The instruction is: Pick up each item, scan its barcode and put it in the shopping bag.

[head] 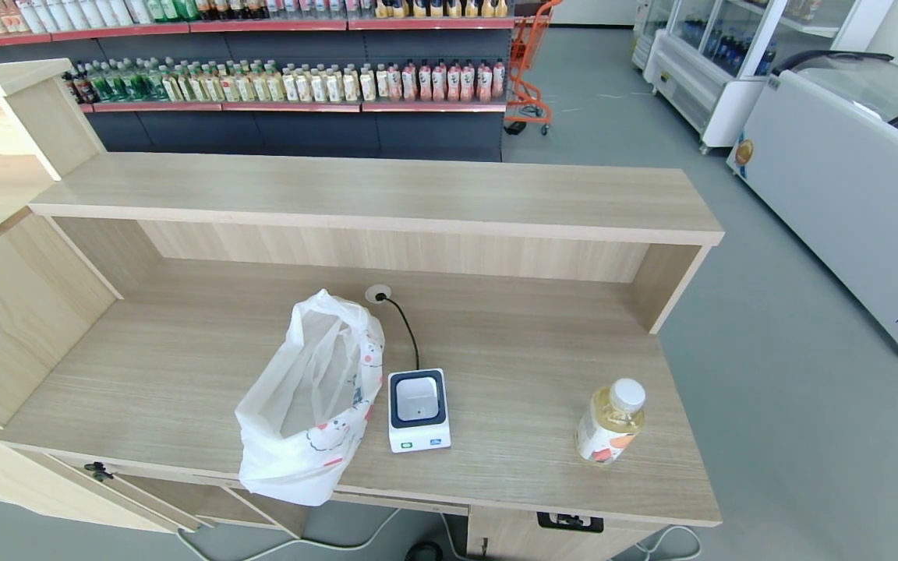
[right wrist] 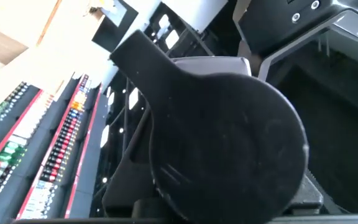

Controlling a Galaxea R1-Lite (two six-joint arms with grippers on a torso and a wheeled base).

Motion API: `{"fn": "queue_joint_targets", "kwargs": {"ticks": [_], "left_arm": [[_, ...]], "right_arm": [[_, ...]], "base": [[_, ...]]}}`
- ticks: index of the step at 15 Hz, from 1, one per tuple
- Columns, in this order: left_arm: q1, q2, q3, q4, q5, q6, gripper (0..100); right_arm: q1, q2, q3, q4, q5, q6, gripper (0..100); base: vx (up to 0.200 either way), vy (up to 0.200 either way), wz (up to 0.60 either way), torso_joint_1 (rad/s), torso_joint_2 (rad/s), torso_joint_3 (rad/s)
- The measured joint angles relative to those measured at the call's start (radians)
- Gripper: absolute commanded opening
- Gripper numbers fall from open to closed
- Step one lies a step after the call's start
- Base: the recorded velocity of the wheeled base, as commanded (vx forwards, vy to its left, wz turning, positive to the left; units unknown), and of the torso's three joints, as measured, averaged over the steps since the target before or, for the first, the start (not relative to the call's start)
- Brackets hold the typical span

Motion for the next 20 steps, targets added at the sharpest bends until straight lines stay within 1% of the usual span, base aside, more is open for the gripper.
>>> {"fn": "queue_joint_targets", "kwargs": {"ticks": [4,7,8,20], "left_arm": [[0.0,0.0,0.0,0.0,0.0,0.0,0],[0.0,0.0,0.0,0.0,0.0,0.0,0],[0.0,0.0,0.0,0.0,0.0,0.0,0],[0.0,0.0,0.0,0.0,0.0,0.0,0]], "right_arm": [[-0.016,-0.029,0.004,0.012,0.001,0.0,0],[-0.039,-0.047,0.014,0.088,0.028,-0.007,0],[-0.041,-0.051,0.014,0.094,0.029,-0.006,0],[-0.07,-0.038,0.008,0.094,0.008,-0.005,0]], "base": [[0.0,0.0,0.0,0.0,0.0,0.0],[0.0,0.0,0.0,0.0,0.0,0.0],[0.0,0.0,0.0,0.0,0.0,0.0],[0.0,0.0,0.0,0.0,0.0,0.0]]}}
